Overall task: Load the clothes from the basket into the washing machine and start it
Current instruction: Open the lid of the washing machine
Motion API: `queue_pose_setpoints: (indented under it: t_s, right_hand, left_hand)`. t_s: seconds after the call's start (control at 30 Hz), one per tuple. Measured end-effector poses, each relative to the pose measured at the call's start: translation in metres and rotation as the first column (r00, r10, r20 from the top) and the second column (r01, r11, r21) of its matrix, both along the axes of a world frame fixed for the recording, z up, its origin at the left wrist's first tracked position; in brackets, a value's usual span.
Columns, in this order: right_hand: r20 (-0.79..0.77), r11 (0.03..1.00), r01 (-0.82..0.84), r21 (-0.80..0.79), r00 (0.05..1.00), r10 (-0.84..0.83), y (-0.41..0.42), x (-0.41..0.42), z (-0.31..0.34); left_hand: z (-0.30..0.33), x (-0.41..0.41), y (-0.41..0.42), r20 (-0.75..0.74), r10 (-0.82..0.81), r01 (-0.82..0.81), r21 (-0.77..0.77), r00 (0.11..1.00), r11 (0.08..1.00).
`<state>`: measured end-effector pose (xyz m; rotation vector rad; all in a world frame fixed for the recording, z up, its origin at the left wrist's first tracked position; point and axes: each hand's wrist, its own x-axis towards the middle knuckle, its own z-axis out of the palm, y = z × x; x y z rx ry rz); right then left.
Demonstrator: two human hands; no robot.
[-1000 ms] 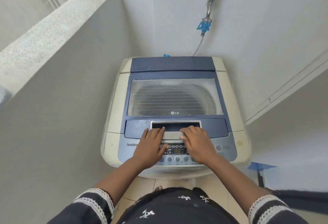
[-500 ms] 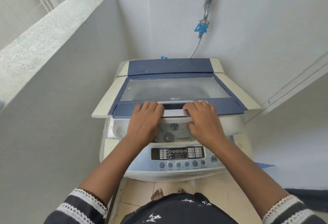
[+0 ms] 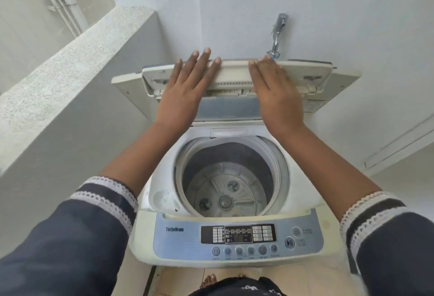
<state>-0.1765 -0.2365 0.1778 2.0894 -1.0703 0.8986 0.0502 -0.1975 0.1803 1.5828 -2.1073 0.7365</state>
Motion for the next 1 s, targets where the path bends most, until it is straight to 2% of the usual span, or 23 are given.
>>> queue_pose_setpoints:
  t_s: [0.13,0.3,0.43,0.63,0.77,1.0]
  right_hand:
    - [-0.091,0.984,0.106,0.142,0.991,-0.093,-0.028,0.010,0.001]
    - [-0.117,0.917,0.180,0.355,0.982,-0.147,-0.049,0.025,0.010]
    - [-0.149,0.862,0.227,0.453,0.973,-0.178,-0.061,0.033,0.015]
    - [-0.116,0.873,0.207,0.442,0.978,-0.173,-0.046,0.036,-0.002]
    - [-0.145,0.848,0.214,0.484,0.976,-0.164,-0.031,0.030,-0.011]
    - [-0.186,0.806,0.217,0.550,0.973,-0.135,0.032,-0.002,-0.041]
  left_hand:
    - [0.010,0.000,-0.038,-0.056,0.049,-0.046,0.048,0.997,0.998]
    - [0.023,-0.002,-0.067,-0.150,0.090,-0.061,0.186,0.985,0.981]
    - [0.024,-0.004,-0.081,-0.136,0.166,-0.117,0.308,0.977,0.944]
    - [-0.005,-0.009,-0.057,-0.177,0.233,-0.184,0.257,0.956,0.949]
    - [-0.024,-0.007,-0.035,-0.182,0.228,-0.157,0.340,0.956,0.927]
    - [-0.078,-0.013,0.034,-0.292,0.174,-0.016,0.472,0.940,0.881]
